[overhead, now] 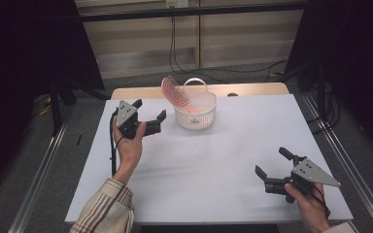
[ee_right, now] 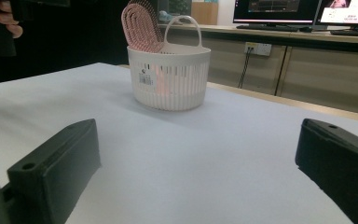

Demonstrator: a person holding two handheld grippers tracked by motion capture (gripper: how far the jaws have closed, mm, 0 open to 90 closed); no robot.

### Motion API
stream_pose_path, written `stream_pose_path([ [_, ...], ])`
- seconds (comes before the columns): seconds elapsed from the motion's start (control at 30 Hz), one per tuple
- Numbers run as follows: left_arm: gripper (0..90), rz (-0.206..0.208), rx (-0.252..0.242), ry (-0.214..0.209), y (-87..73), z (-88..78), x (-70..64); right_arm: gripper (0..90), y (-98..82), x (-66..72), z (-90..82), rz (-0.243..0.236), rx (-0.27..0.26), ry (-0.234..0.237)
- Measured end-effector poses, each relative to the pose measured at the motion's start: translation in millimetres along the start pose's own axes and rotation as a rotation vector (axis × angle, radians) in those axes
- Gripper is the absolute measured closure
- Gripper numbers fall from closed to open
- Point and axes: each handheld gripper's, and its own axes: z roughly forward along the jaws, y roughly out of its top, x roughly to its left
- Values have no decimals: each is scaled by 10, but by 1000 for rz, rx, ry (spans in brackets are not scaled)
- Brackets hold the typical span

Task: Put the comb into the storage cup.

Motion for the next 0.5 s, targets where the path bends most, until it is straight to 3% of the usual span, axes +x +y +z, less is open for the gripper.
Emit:
stream_pose_path([
  [0.33,34,14,0,-30,-47,-188,-81,0,4,-3,-5,-3,-1,-12],
  [0.5,32,31,-7,-15,-87,-287,-129,5,4,-5,-8,-4,-8,-17],
])
